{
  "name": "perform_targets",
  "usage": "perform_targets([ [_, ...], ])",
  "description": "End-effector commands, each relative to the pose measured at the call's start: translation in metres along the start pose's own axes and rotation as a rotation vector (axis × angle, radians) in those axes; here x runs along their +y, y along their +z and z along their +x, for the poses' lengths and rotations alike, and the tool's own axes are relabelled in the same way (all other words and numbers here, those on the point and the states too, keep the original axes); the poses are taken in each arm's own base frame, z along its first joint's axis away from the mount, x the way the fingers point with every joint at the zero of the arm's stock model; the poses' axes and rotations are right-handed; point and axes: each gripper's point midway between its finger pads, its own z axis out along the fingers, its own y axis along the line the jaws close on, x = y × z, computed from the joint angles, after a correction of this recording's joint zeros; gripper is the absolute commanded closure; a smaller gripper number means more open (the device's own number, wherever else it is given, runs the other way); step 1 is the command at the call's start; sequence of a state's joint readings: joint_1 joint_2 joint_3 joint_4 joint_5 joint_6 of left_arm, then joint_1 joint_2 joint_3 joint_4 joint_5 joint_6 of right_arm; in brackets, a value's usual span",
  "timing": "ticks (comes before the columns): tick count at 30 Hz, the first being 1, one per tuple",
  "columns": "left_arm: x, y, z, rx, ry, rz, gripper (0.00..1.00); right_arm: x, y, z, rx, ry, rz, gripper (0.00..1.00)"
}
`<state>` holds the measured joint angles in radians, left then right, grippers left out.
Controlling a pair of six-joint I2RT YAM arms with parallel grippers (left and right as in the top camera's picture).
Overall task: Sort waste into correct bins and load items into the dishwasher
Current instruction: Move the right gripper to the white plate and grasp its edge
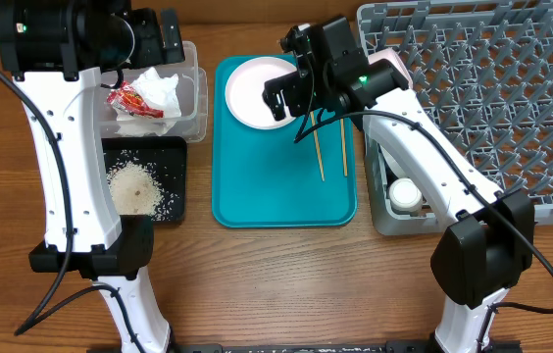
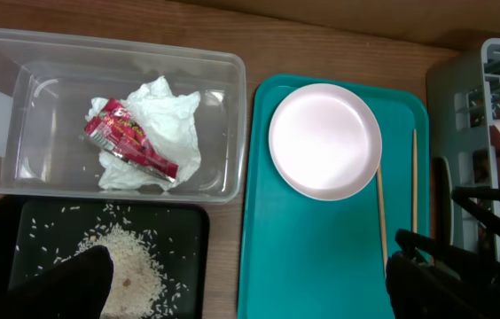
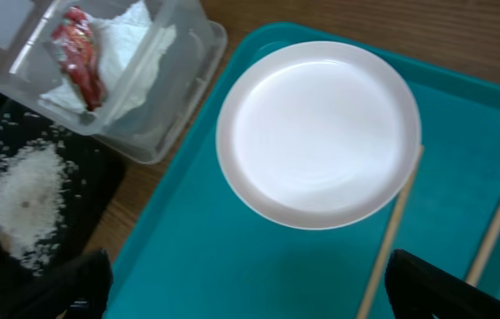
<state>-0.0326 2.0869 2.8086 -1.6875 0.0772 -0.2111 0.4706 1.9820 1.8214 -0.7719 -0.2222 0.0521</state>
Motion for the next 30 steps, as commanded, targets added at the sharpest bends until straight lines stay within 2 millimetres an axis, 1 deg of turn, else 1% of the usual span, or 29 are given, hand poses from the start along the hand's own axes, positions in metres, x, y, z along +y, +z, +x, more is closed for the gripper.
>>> perform_targets([
  [1, -0.002, -0.013, -0.002, -0.033, -0.005, 0.002, 0.0, 0.005, -0.006, -0.007, -0.016, 0.081, -0.054, 0.0],
  [5, -0.002, -0.013, -0.002, -0.033, -0.005, 0.002, 0.0, -0.021, 0.001, -0.005, -0.023, 0.277, 0.062, 0.01],
  [8, -0.002, -0.013, -0.002, -0.033, -0.005, 0.002, 0.0, -0.045, 0.008, 0.002, -0.04, 0.454, 0.182, 0.01],
  [10, -0.002, -0.013, -0.002, -0.033, -0.005, 0.002, 0.0, -0.054, 0.012, 0.007, -0.049, 0.526, 0.224, 0.01],
  [13, -0.002, -0.013, -0.002, -0.033, -0.005, 0.002, 0.0, -0.055, 0.016, 0.008, -0.053, 0.526, 0.223, 0.01],
  [18, -0.002, -0.013, -0.002, -0.033, -0.005, 0.002, 0.0, -0.053, 0.018, 0.004, -0.067, 0.517, 0.217, 0.01],
  [22, -0.002, -0.013, -0.002, -0.033, -0.005, 0.002, 0.0, -0.054, 0.023, 0.003, -0.077, 0.546, 0.212, 0.12],
  [26, -0.002, -0.013, -0.002, -0.033, -0.005, 0.002, 0.0, -0.056, 0.039, 0.007, -0.074, 0.599, 0.21, 0.14],
  [30, -0.002, -0.013, -0.002, -0.033, -0.005, 0.002, 0.0, -0.061, 0.056, 0.018, -0.05, 0.663, 0.223, 0.2],
])
